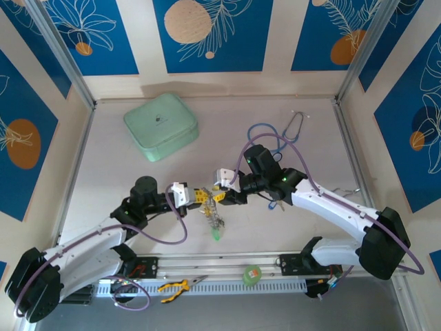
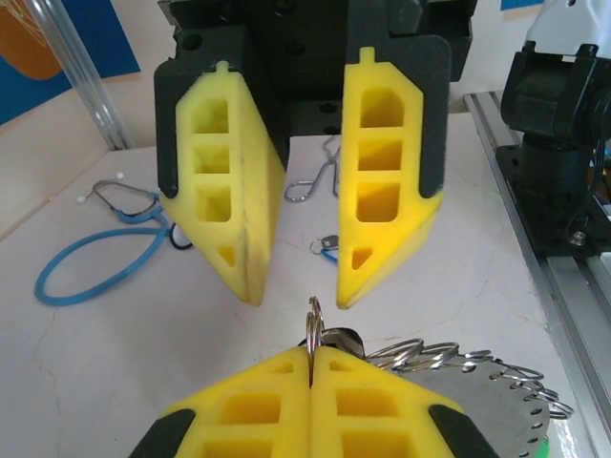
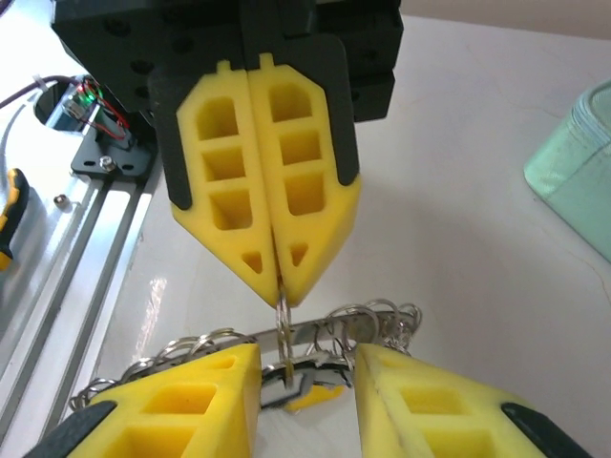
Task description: Put the keys on the keyring
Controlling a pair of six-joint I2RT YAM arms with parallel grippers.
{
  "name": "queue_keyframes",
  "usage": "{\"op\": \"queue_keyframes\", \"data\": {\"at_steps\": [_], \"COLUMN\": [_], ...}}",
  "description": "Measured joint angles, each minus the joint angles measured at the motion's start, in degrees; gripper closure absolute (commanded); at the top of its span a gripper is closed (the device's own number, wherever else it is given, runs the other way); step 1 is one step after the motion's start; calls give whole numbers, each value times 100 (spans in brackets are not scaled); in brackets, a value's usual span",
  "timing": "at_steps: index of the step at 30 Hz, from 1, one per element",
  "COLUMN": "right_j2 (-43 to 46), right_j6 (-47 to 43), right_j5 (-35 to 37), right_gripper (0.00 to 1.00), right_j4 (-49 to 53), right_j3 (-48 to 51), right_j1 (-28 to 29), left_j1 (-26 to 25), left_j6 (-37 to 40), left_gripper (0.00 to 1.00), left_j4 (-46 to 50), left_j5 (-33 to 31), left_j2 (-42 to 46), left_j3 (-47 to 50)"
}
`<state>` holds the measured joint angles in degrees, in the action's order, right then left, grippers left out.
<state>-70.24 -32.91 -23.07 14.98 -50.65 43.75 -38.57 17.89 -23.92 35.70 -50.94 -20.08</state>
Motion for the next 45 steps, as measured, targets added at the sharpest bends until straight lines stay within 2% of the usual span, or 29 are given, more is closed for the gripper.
{"op": "queue_keyframes", "data": {"at_steps": [18,22,26,32,34,41,45], "right_j2": [0,0,-11,-57,-57,-42,-57], "right_j6": [46,39,42,184,245,306,332], "right_j5": [-74,-74,-72,-79,-116,-317,-387], "right_gripper": [97,100,98,75,71,71,75], "right_j4": [118,133,133,-46,-170,-507,-647], "right_j3": [2,17,70,146,216,326,328], "right_j1": [-109,-146,-177,-177,-177,-177,-175], "left_j1": [0,0,0,0,0,0,0], "left_j6": [-111,-111,-111,-109,-109,-109,-111], "left_gripper": [100,100,100,100,100,100,100], "left_j4": [-219,-225,-223,-225,-223,-225,-227], "left_j5": [-120,-168,-170,-168,-168,-168,-168], "left_j2": [55,55,55,52,52,52,52], "left_j3": [63,70,76,83,83,83,81]}}
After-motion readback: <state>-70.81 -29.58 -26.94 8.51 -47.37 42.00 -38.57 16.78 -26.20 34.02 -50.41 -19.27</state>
